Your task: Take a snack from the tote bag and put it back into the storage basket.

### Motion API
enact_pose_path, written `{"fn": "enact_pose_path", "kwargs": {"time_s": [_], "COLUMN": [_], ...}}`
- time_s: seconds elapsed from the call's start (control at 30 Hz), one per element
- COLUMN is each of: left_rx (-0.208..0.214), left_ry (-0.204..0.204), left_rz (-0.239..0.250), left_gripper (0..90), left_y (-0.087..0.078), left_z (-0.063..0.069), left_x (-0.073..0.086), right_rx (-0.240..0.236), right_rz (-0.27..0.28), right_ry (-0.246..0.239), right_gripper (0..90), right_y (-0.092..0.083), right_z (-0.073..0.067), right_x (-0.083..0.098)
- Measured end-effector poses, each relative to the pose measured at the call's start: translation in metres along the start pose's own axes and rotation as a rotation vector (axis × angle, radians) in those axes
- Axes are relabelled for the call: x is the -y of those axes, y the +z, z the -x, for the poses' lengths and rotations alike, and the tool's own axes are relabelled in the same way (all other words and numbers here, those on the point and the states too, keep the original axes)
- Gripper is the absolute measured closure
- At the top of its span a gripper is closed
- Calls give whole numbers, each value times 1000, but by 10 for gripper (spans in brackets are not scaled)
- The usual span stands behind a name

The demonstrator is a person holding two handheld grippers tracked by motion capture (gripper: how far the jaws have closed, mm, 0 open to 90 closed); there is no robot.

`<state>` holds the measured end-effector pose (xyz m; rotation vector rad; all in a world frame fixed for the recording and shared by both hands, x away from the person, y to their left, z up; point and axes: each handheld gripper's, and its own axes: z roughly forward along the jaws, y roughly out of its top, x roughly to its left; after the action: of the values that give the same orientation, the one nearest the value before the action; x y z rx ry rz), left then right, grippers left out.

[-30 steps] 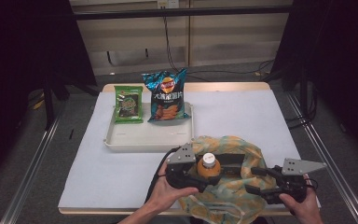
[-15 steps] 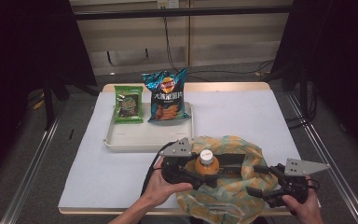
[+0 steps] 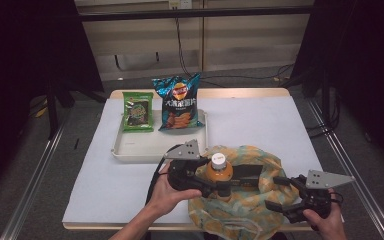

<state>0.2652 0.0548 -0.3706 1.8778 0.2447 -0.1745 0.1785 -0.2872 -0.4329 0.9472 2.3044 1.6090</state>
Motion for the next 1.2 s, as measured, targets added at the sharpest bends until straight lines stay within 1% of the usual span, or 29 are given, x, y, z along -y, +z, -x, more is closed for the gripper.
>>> {"fn": "enact_pose_path", "kwargs": {"time_s": [0.07, 0.17, 0.2, 0.23, 0.27, 0.37, 0.4, 0.43, 0.5, 0.53, 0.57, 0.6, 0.63, 0.7, 0.77, 0.83, 0.87, 0.9, 0.97, 1.0, 1.03, 1.07, 1.17, 1.2], "left_rx": [-1, -11, -16, -11, -16, -14, -20, -15, -14, -15, -15, -21, -21, -40, -45, -47, -47, -55, -57, -57, -50, -55, -60, -62], "left_ry": [4, 11, 8, 12, 4, 0, -2, 4, -1, -2, -2, 4, 4, 20, 22, 29, 29, 28, 28, 28, 23, 22, 27, 26], "left_rz": [9, 3, 4, 9, 10, 10, 5, 6, 14, 28, 28, 22, 22, 16, 21, 38, 38, 29, 34, 34, 60, 62, 60, 54], "left_gripper": [306, 306, 306, 307, 307, 307, 307, 307, 307, 307, 307, 307, 307, 307, 307, 307, 307, 307, 307, 307, 307, 307, 307, 307], "left_y": [-4, -7, -9, -10, -11, -14, -15, -16, -17, -19, -19, -21, -21, -24, -26, -32, -32, -35, -39, -39, -43, -46, -49, -52], "left_z": [1, 1, 1, 0, -1, -4, -4, -5, -4, -5, -5, -6, -6, -8, -8, -10, -10, -12, -13, -13, -15, -15, -18, -21], "left_x": [-6, -10, -12, -12, -14, -16, -17, -19, -21, -25, -25, -30, -30, -36, -38, -45, -45, -50, -55, -55, -58, -60, -63, -65], "right_rx": [-1, 4, 3, 4, 0, -2, -2, 1, 0, 0, 0, -1, -1, -5, -7, -14, -12, -16, -14, -14, -13, -13, -6, -8], "right_rz": [2, 3, 4, 5, 7, 6, 6, 6, 7, 7, 7, 8, 9, 12, 15, 25, 26, 29, 30, 30, 30, 30, 30, 33], "right_ry": [-2, 0, 1, 1, 1, 0, 0, 0, 0, 1, 1, 0, 0, -2, 0, -2, -1, 0, -5, -5, -5, -3, 1, -2], "right_gripper": [145, 142, 140, 134, 129, 128, 128, 128, 128, 128, 128, 127, 124, 117, 112, 93, 90, 86, 86, 86, 86, 86, 86, 86], "right_y": [0, -1, -1, -1, -1, -1, -1, -1, -1, -1, -1, -1, -1, -1, -1, -2, -2, -2, -2, -2, -3, -3, -4, -4], "right_z": [0, 0, 0, 0, 0, 0, 0, 0, 1, 1, 1, 1, 1, 1, 1, 1, 1, 2, 2, 2, 1, 1, 1, 1], "right_x": [0, 0, 0, 0, 0, 0, 0, 0, 0, 0, 0, 0, 0, 0, 0, 0, 0, -1, -1, -1, -1, -1, -1, -1]}}
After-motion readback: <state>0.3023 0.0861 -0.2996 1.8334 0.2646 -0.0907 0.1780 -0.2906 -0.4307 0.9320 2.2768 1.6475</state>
